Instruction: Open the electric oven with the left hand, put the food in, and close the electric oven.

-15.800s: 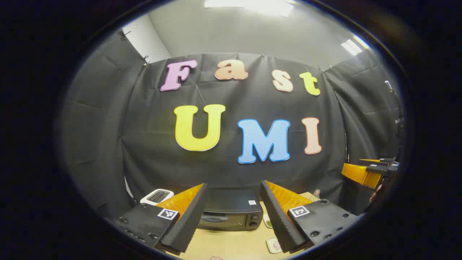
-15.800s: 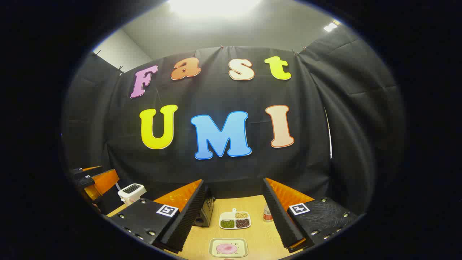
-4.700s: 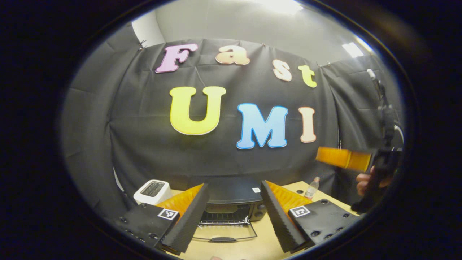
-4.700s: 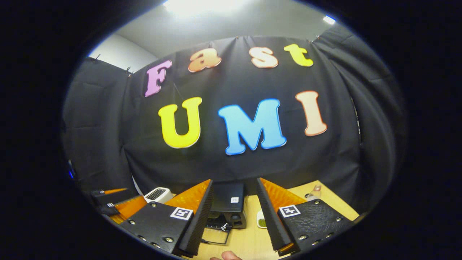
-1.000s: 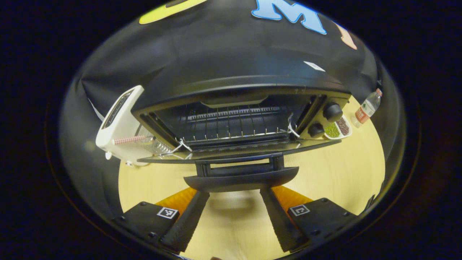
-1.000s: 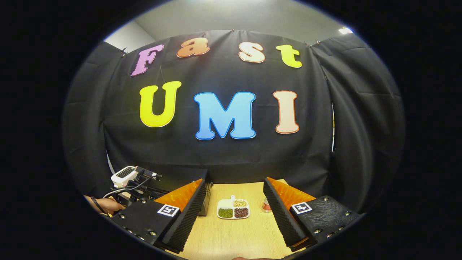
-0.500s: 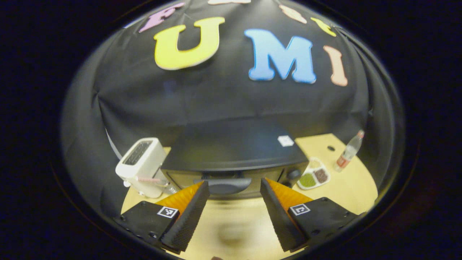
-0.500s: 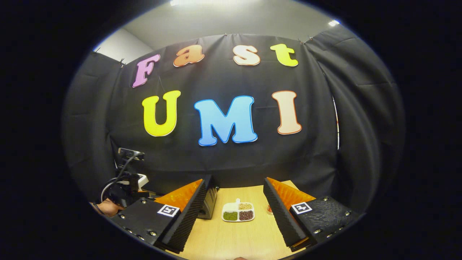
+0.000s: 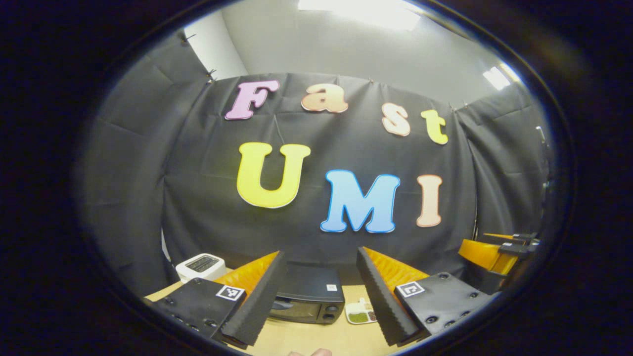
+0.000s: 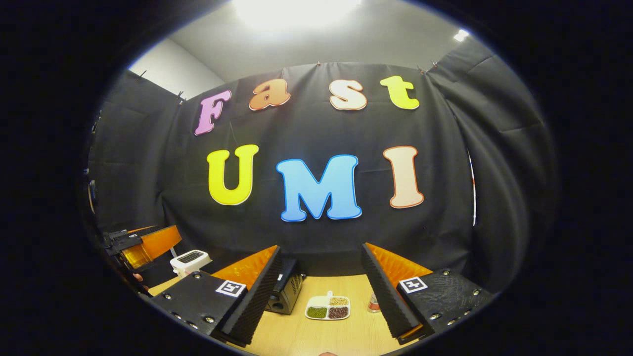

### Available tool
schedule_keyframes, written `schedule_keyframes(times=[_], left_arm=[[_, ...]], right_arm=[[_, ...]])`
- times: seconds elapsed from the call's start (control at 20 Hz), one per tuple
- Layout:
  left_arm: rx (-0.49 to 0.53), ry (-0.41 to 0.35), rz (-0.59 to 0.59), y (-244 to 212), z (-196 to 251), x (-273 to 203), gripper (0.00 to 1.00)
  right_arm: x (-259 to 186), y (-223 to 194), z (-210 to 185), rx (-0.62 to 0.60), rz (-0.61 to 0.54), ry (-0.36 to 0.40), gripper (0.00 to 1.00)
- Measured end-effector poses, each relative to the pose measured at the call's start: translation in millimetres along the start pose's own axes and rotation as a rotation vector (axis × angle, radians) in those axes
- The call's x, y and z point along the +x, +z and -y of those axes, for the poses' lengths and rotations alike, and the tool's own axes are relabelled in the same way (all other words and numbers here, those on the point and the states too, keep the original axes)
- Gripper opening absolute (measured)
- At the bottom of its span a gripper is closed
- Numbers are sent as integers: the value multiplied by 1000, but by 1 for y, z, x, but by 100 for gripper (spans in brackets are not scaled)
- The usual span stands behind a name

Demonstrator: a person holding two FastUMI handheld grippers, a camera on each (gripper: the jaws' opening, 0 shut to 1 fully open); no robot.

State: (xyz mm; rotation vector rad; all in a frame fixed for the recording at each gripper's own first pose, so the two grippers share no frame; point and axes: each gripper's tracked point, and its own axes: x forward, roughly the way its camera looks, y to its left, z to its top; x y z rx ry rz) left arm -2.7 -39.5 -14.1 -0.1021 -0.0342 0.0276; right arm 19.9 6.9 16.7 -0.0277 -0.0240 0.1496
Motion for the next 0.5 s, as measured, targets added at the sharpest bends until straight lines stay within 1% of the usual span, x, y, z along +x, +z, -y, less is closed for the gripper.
schedule_keyframes(times=[0.05,0.1,0.2,0.3,0.45,0.5], left_arm=[[15,17,-11,1,-3,-7,100],[28,34,-18,2,-6,-11,97],[32,43,-18,5,-7,-17,91],[33,24,-11,3,-8,-17,91],[47,-3,-47,-3,-12,-14,91],[49,-13,-41,0,-13,-13,91]], right_arm=[[-1,1,-1,7,8,11,97],[-1,2,-2,13,10,18,97],[-2,1,-2,17,5,14,97],[-4,2,-3,17,2,1,97],[-9,4,-6,13,-7,-31,97],[-10,4,-8,13,-10,-35,97]])
